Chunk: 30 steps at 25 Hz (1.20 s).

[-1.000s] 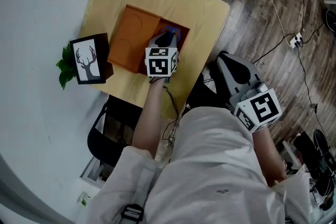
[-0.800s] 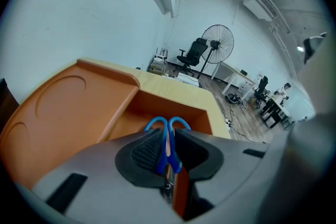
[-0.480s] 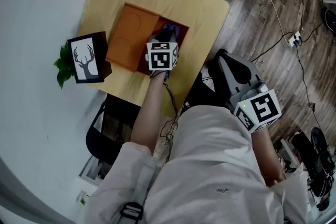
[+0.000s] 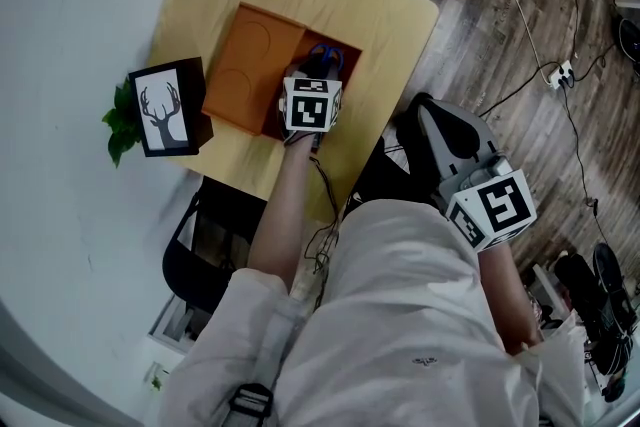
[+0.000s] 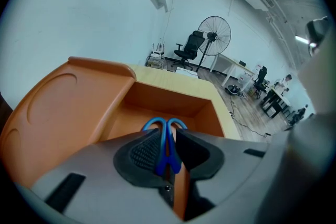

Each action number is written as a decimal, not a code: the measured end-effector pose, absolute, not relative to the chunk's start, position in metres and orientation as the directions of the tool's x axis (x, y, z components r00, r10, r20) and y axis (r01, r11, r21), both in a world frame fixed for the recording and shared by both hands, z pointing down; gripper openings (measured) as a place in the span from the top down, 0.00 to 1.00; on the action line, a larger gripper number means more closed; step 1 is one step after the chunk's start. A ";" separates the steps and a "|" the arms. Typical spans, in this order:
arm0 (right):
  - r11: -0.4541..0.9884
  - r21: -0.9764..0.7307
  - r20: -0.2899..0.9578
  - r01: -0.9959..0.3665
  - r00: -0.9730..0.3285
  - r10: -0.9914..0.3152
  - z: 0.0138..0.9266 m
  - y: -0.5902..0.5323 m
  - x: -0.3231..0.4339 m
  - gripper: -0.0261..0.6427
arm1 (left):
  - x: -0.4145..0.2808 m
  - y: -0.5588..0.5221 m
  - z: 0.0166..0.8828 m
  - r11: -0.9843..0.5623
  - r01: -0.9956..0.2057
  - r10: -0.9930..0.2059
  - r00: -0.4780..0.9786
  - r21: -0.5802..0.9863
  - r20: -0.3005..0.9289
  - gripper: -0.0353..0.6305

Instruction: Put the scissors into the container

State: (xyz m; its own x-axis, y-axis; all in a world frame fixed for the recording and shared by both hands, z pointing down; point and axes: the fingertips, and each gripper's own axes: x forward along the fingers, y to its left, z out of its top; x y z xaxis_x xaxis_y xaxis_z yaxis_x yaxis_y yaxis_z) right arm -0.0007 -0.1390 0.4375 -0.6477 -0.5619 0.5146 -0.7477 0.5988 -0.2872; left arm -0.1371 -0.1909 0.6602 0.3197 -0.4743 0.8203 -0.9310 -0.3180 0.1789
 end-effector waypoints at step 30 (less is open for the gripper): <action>0.745 -0.316 0.409 -0.588 -0.793 -0.452 0.404 -0.127 0.035 0.96 | -0.128 -0.159 0.570 -0.172 -0.984 -0.607 0.139 0.041 0.783 0.83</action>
